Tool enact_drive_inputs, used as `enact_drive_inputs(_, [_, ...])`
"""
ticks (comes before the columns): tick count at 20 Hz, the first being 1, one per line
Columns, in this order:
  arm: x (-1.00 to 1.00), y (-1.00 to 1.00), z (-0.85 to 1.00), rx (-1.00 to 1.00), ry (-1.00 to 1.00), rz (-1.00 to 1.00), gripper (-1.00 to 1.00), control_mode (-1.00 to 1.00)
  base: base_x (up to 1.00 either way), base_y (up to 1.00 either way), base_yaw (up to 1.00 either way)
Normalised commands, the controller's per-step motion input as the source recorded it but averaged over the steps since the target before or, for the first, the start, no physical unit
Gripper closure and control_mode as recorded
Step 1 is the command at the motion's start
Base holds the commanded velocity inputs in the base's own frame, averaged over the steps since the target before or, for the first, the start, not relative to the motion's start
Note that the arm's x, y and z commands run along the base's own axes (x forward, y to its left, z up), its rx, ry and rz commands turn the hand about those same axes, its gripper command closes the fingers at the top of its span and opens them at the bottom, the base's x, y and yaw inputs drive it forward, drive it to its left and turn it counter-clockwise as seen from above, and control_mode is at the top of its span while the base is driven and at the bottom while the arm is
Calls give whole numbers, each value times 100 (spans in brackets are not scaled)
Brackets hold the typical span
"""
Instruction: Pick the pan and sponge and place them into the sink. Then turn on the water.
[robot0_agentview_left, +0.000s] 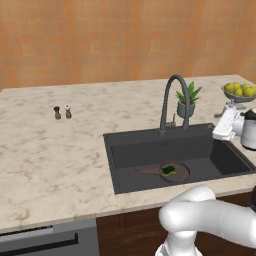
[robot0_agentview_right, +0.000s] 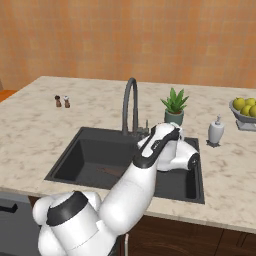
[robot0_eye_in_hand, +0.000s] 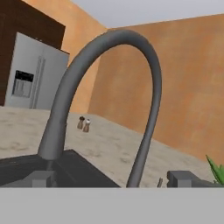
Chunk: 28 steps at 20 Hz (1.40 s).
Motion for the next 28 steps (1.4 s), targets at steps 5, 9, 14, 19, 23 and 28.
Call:
enact_drive_inputs(5, [31, 0, -56, -10, 0, 0, -100, -100, 0, 0, 0])
enact_drive_inputs(9, [35, 3, -26, -2, -1, 0, -100, -100, 0, 0, 0])
enact_drive_inputs(14, [41, 20, -4, 0, 0, 0, -100, -100, 0, 0, 0])
enact_drive_inputs(19, [29, 2, -17, 0, 0, -2, -100, -100, 0, 0, 0])
enact_drive_inputs(23, [39, 10, -24, 0, 5, 0, -100, -100, 0, 0, 0])
enact_drive_inputs(28, [41, 3, -26, 0, 6, 0, -100, -100, 0, 0, 0])
